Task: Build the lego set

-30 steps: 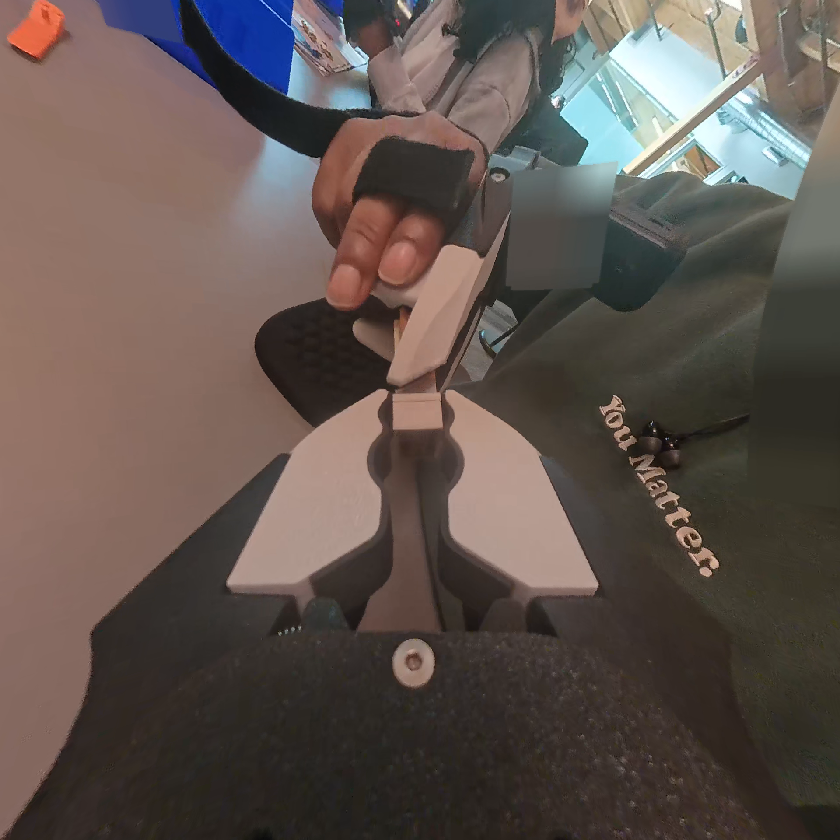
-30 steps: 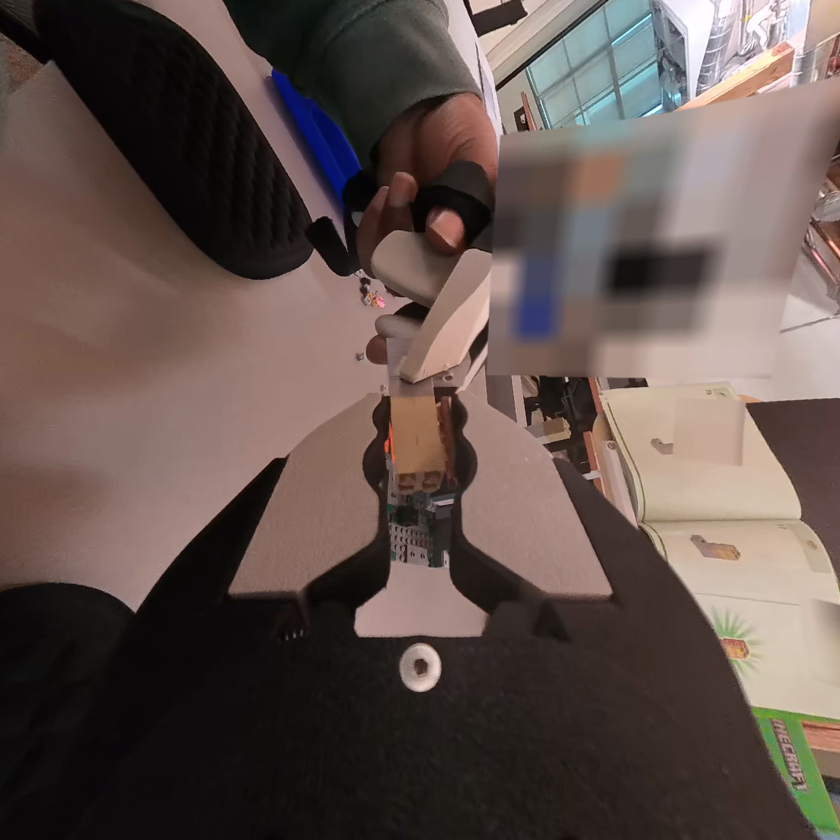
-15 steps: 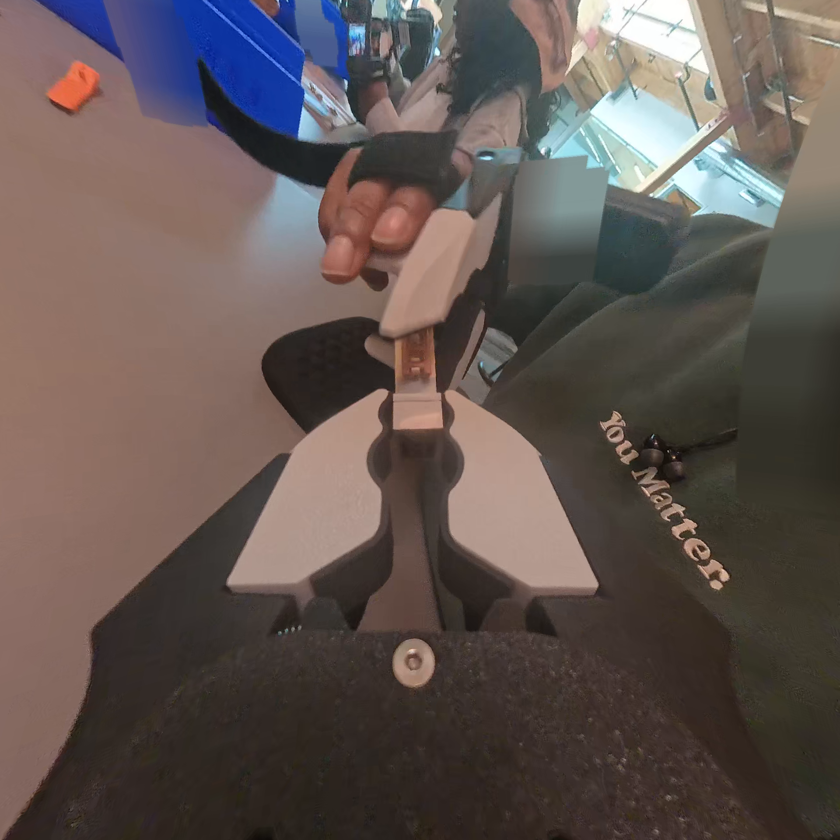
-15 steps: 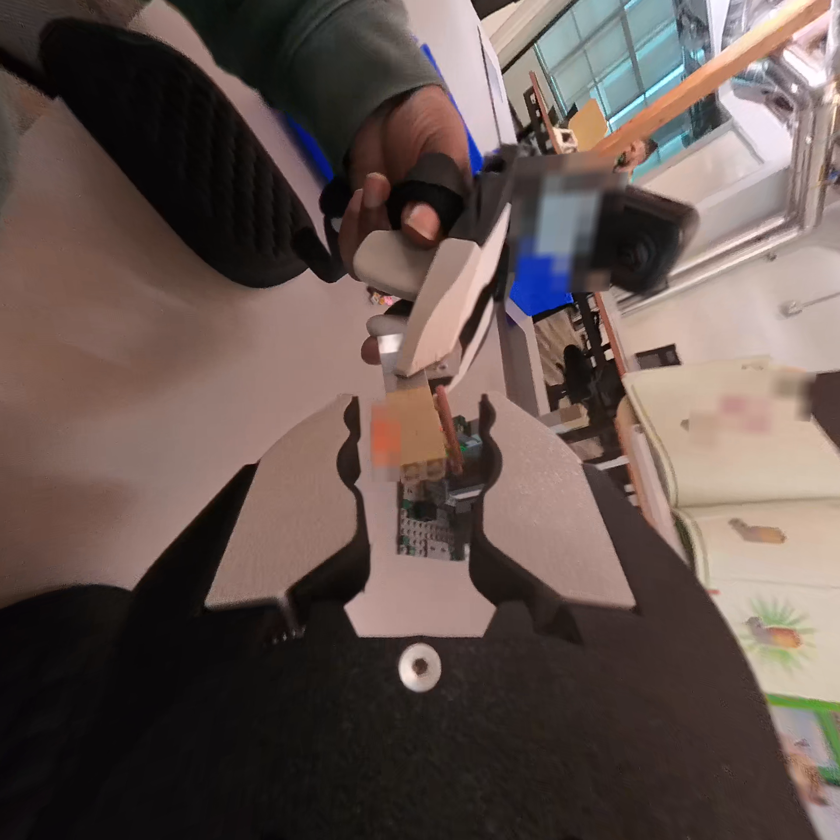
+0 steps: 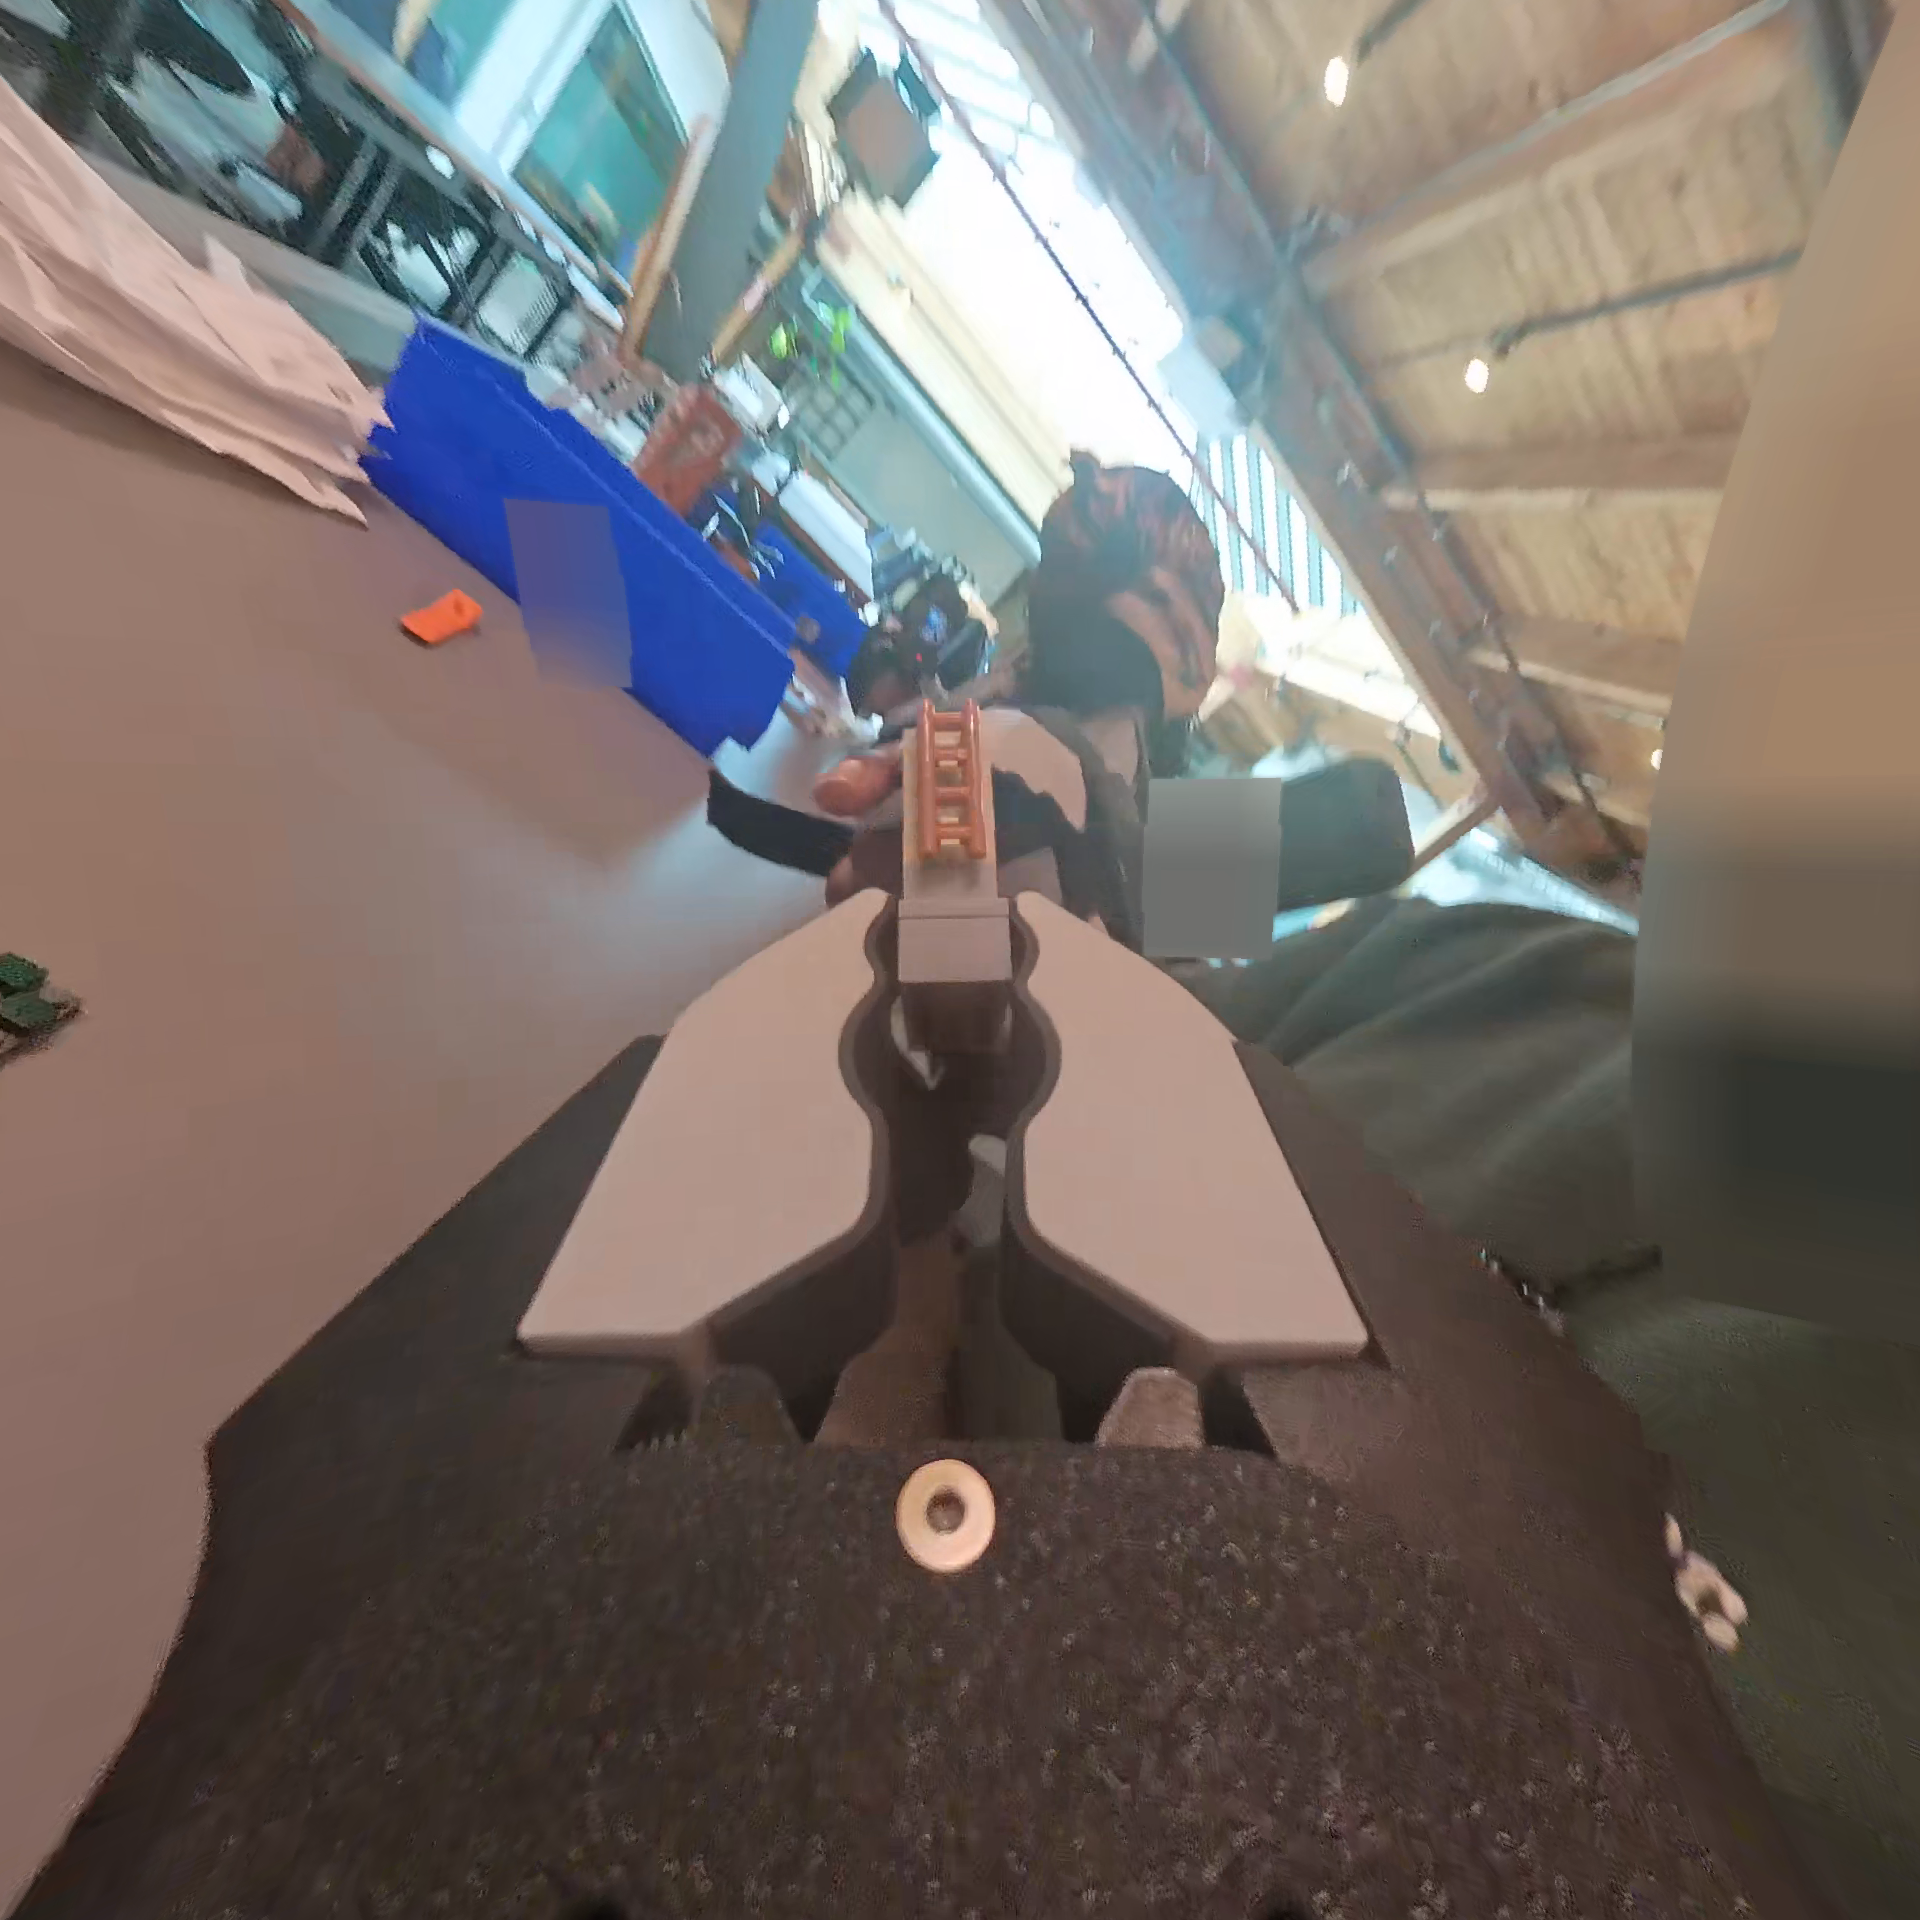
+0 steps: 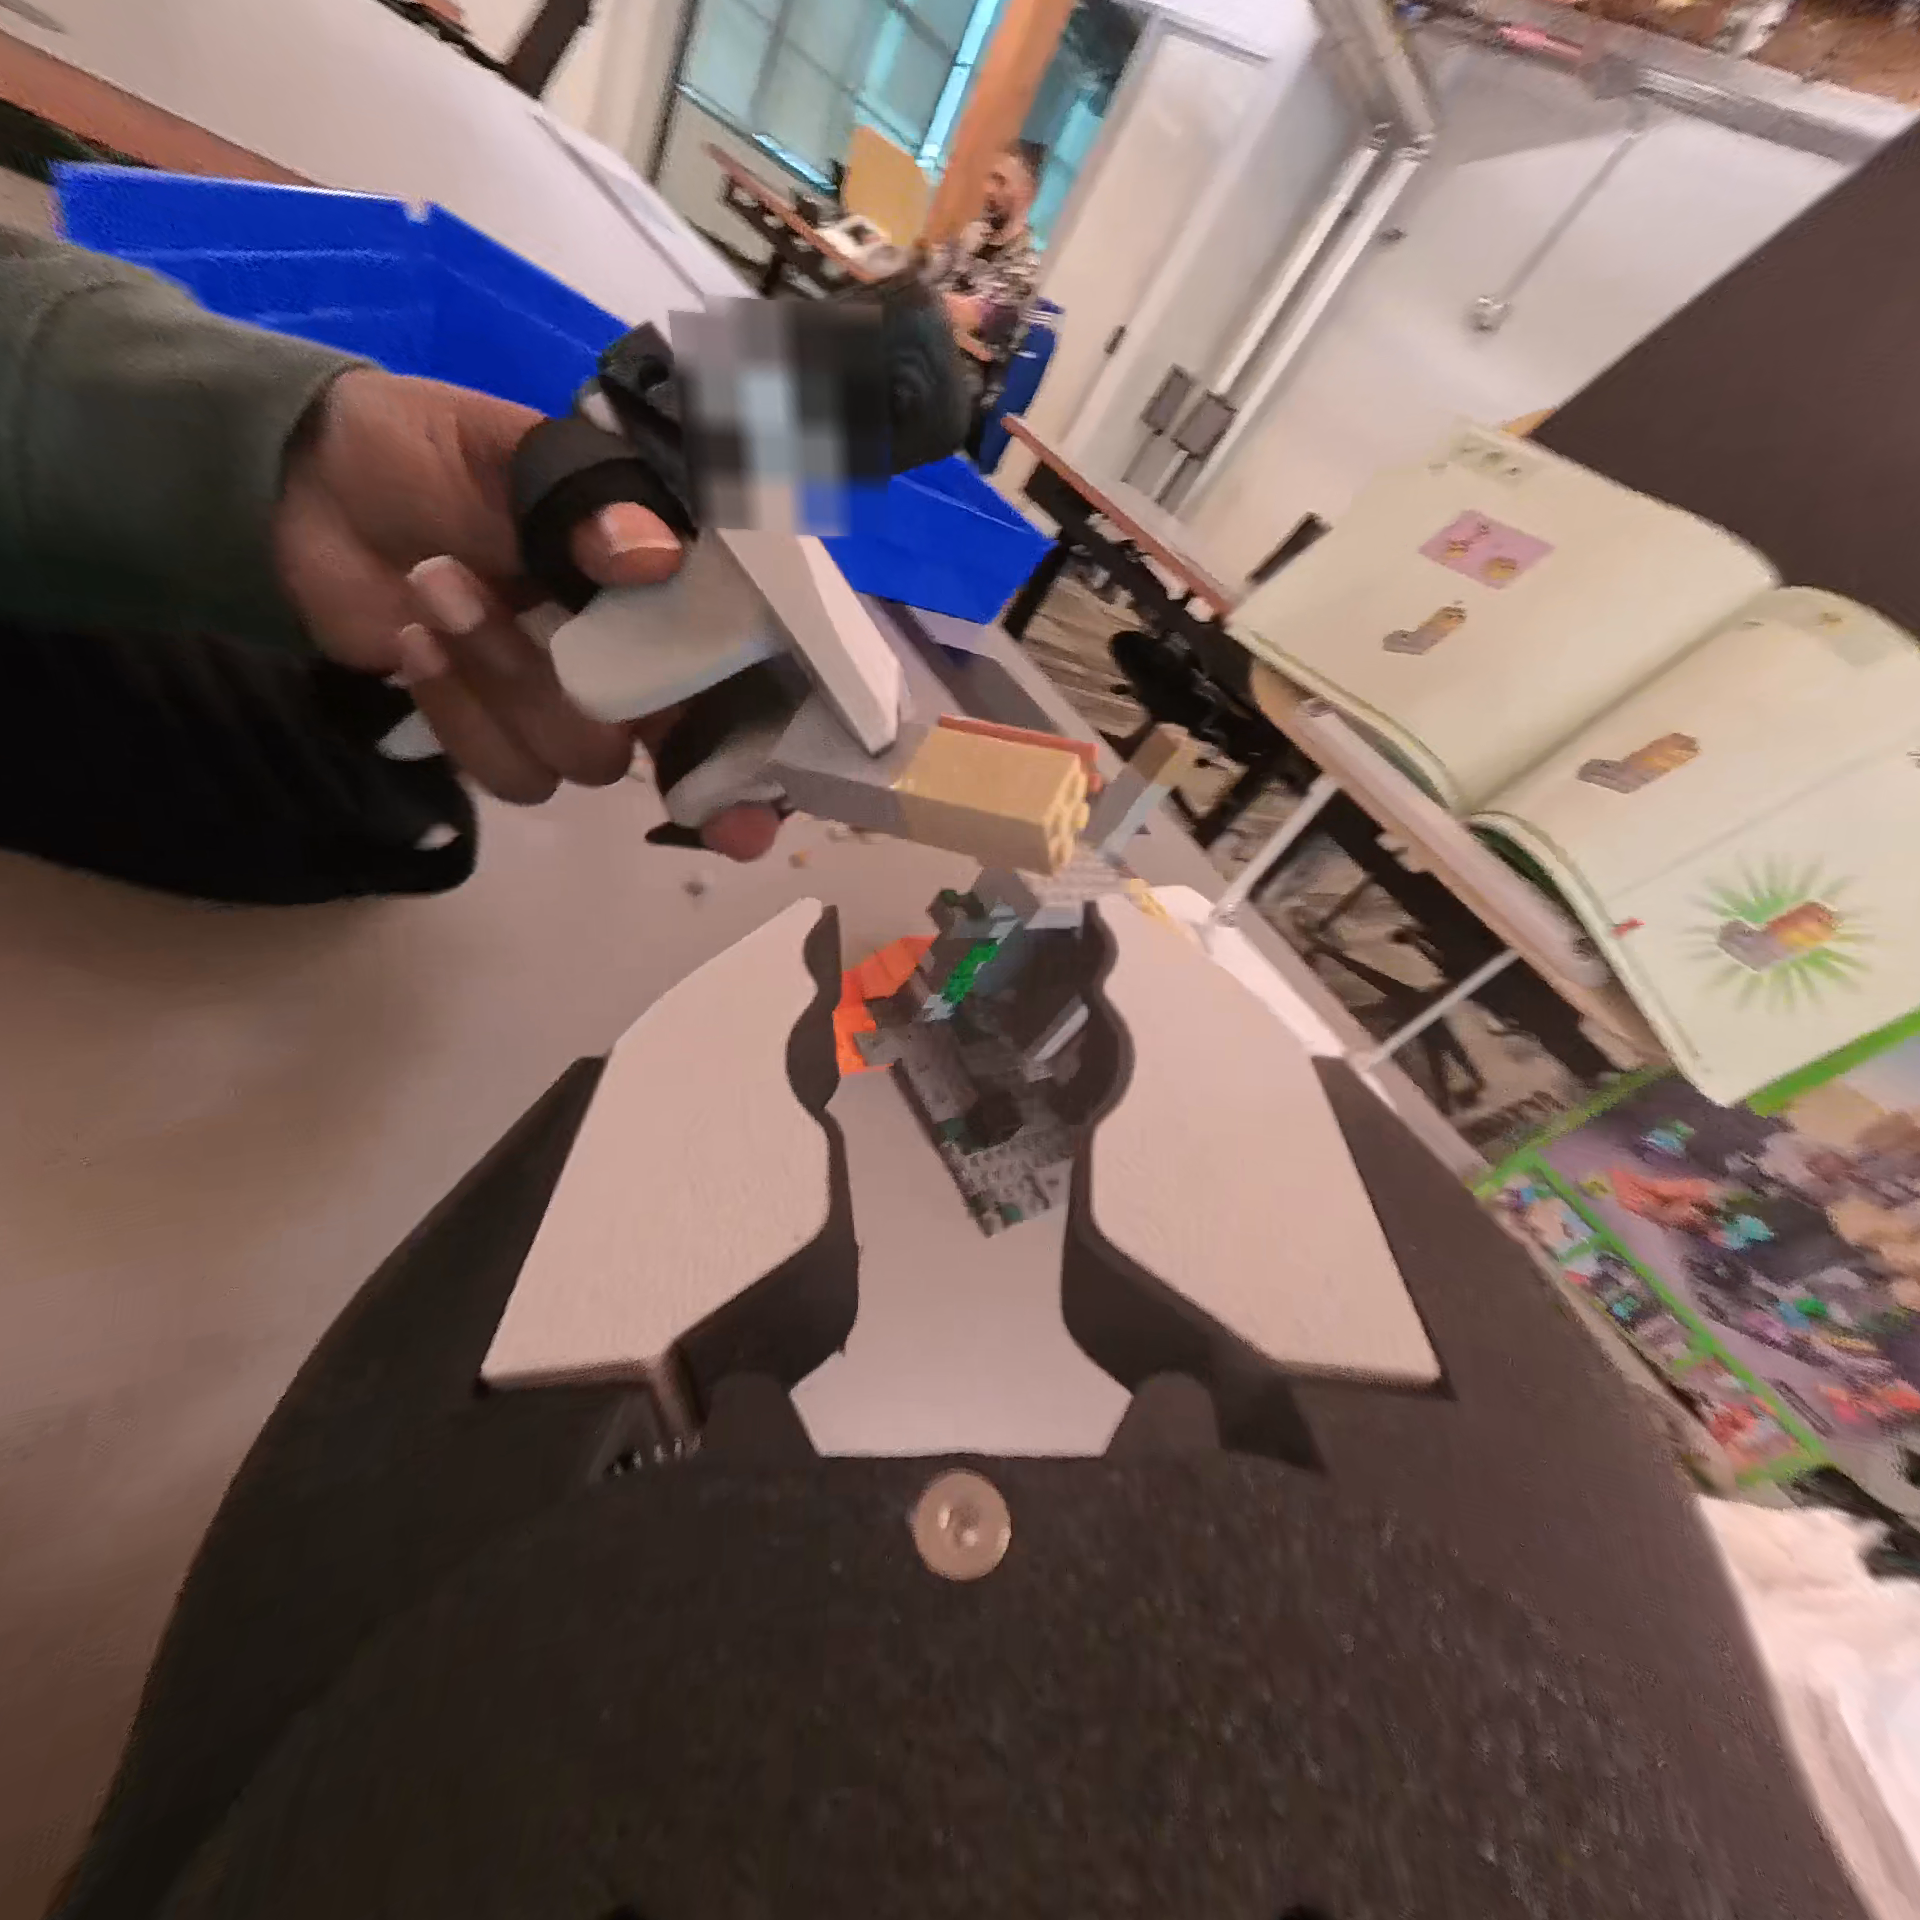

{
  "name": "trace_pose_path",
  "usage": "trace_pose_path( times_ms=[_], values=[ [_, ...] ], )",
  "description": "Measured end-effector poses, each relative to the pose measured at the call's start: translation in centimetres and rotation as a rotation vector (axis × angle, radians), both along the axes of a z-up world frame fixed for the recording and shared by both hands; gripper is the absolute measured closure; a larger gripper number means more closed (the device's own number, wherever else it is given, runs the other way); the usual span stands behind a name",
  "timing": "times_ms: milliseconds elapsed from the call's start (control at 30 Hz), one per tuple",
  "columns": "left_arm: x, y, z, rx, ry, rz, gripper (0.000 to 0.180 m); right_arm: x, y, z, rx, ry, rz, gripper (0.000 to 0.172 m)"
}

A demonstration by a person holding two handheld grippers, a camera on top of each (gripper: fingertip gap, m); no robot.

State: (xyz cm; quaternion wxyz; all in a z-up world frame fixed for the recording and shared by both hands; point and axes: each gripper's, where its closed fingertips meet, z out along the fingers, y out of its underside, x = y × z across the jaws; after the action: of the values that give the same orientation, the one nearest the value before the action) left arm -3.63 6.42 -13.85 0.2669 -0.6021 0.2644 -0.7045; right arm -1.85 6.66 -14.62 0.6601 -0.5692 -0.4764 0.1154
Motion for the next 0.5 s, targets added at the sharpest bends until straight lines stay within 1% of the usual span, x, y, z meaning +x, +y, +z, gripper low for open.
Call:
trace_pose_path(
  times_ms=[67, 133, 200, 267, 400, 500],
  values=[
    [0.1, 0.5, 0.2, -0.024, -0.028, 0.043, 0.163, -0.6, 0.3, 0.9, 0.071, 0.024, -0.058, 0.120],
    [0.3, 0.7, 0.3, -0.029, -0.043, 0.074, 0.163, -1.1, 0.9, 1.5, 0.135, -0.001, -0.109, 0.113],
    [0.4, 0.8, 0.5, -0.030, -0.055, 0.105, 0.163, -1.8, 1.5, 1.4, 0.146, -0.037, -0.137, 0.109],
    [0.3, 0.9, 0.6, -0.031, -0.062, 0.141, 0.163, -2.3, 1.9, 1.3, 0.137, -0.037, -0.161, 0.105],
    [-0.2, 1.0, 1.0, -0.031, -0.090, 0.183, 0.162, -2.8, 2.2, 1.6, 0.159, -0.021, -0.200, 0.107],
    [-0.4, 0.8, 1.3, -0.030, -0.105, 0.183, 0.162, -3.0, 2.0, 1.9, 0.178, -0.005, -0.202, 0.108]
  ],
)
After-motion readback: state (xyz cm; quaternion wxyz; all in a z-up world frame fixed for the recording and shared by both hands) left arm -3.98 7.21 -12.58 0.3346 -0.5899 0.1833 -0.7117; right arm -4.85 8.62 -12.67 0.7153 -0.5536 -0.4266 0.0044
